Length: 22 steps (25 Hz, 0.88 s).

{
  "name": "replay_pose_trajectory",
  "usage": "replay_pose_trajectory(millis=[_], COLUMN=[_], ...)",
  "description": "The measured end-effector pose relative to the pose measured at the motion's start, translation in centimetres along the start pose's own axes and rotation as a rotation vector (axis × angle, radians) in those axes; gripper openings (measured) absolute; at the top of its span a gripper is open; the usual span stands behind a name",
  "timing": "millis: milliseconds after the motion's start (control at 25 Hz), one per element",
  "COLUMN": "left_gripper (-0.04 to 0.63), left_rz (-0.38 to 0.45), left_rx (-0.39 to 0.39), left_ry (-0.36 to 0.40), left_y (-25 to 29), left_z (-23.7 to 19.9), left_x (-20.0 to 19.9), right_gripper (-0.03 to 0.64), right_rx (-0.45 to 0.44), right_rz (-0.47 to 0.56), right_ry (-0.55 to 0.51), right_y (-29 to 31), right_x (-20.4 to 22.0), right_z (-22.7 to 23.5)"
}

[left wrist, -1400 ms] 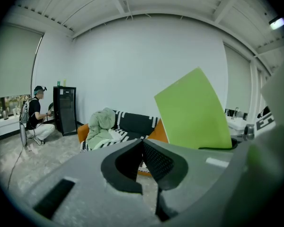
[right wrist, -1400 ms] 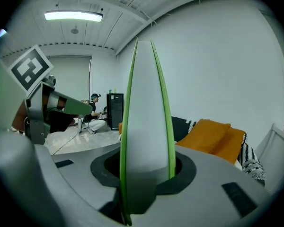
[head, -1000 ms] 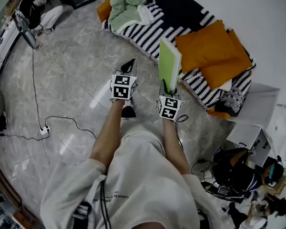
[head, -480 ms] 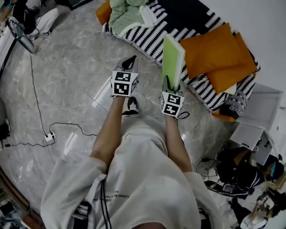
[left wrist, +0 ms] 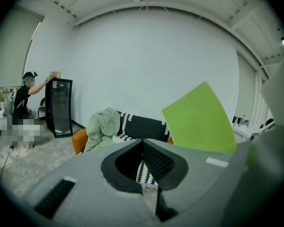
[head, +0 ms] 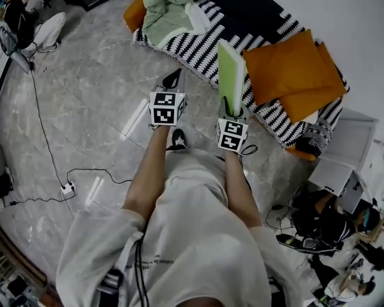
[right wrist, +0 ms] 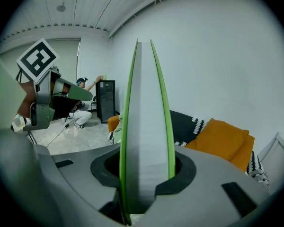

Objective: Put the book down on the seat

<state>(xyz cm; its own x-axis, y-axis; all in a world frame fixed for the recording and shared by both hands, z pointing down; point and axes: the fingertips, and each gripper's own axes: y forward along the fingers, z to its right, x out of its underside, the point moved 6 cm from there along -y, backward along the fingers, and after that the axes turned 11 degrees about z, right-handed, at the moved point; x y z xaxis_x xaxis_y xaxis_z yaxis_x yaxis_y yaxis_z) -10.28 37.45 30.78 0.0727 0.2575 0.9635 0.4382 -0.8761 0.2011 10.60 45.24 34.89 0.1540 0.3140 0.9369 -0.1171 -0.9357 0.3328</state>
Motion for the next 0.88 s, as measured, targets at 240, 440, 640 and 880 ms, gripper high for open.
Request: replay_pose_trajectory(millis=[240, 440, 640, 880], left_gripper=[0.008, 0.008, 0.008, 0.009], left_rz=[0.017, 0.023, 0.0, -0.035], left_rx=[0.009, 0.023, 0.036, 0.044], left_ry=[-0.018, -0.041, -0.029, -0.011], left_y=[1.6, 3.0, 3.6, 3.8], left_z=[-1.8, -1.9, -1.7, -2.0], left_x=[-0.9, -0.9, -0.5, -0.2], right_gripper=[0.133, 0.133, 0.133, 0.133], right_rx=[0.012, 0.014, 0.023, 0.028], right_rz=[-0.004, -0.017, -0.018, -0.028], right_ry=[-0.007, -0.023, -0.014, 0.002], right_y=[1.7, 2.5, 2.9, 3.8], right_x=[-0.8, -0.9, -0.8, -0.7], right_z=[-1.0, -1.3, -1.0, -1.2])
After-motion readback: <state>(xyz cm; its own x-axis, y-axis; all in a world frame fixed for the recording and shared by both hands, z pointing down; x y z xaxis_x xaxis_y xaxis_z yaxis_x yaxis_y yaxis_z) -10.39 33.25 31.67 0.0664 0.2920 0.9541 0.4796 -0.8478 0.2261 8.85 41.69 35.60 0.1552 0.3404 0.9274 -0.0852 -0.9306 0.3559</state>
